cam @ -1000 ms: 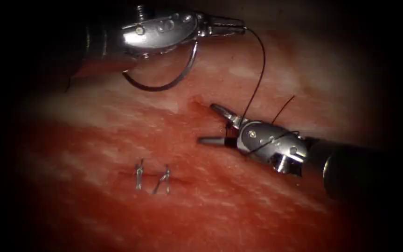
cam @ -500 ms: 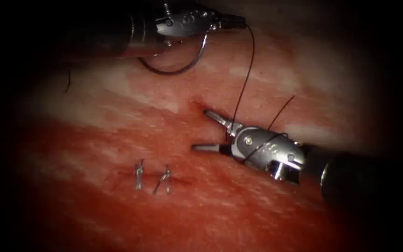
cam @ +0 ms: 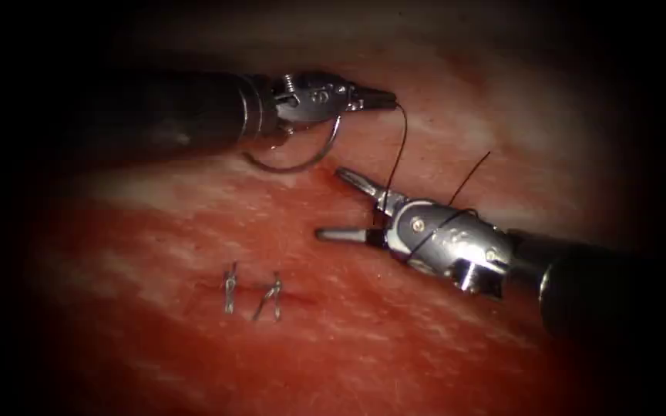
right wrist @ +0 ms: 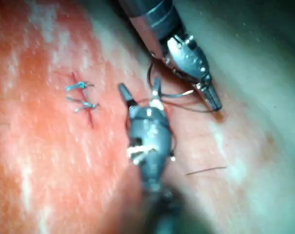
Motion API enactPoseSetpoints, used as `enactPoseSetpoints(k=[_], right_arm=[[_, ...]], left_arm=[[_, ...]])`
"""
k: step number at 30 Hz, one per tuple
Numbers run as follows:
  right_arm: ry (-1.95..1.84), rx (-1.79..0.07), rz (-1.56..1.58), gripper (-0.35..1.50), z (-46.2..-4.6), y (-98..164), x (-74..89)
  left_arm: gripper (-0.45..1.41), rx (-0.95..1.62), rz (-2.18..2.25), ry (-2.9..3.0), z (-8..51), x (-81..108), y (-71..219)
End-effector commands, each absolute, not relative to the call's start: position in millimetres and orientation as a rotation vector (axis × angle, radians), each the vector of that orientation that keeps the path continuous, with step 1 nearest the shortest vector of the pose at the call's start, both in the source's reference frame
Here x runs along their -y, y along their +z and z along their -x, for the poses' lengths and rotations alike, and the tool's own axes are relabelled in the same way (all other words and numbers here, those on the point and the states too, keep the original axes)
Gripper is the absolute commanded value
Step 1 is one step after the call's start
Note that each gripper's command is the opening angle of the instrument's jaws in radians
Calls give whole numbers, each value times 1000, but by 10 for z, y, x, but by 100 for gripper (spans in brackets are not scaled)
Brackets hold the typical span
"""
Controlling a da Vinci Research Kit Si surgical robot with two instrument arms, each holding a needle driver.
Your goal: Wound Closure
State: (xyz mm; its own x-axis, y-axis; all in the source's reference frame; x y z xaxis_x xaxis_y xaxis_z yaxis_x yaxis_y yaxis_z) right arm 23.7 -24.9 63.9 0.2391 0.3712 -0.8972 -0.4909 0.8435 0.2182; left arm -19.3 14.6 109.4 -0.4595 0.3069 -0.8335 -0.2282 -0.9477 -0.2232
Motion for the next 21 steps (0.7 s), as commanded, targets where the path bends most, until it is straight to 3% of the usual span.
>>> enactPoseSetpoints(k=[1,12,21], right_arm=[[617,-1221,153,113,-238,640,240],[731,-1285,243,111,-212,614,222],[941,-1204,218,103,-192,620,224]], left_arm=[[-45,117,1415,2455,199,-135,1097],[-45,155,1413,2484,208,-82,1061],[-45,191,1413,2519,208,-32,1029]])
